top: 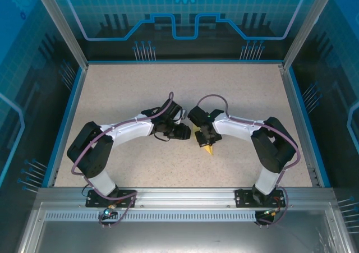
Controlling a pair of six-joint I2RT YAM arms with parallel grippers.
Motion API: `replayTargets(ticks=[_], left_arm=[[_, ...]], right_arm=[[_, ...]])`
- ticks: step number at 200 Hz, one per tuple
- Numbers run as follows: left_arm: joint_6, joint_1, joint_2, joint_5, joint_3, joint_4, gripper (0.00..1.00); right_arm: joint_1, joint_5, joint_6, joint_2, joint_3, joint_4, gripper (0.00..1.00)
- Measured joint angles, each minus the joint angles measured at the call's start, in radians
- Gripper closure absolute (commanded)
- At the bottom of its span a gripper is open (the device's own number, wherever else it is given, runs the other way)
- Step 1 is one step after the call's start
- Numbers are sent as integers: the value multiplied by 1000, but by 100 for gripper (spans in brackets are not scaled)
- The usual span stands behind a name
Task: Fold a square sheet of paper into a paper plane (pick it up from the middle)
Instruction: Turn over a paper plane at the center of the table.
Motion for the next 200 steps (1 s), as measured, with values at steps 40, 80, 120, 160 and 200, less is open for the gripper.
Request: replayTargets(ticks=[40,80,120,160,200], left_arm=[[14,13,0,-3,-2,-8,62],[16,25,-7,-3,-24,-9,61],[24,49,-40,-14,-26,-10,50],[55,59,-75,-19,-23,-17,34],[84,76,-105,-17,1,-42,8]], right_arm=[[1,-1,14,21,18,1,95],[1,-3,25,34,18,1,100],[1,-8,34,34,23,0,82],[-5,-21,37,2,24,-11,58],[-29,-61,14,-105,31,-40,47]])
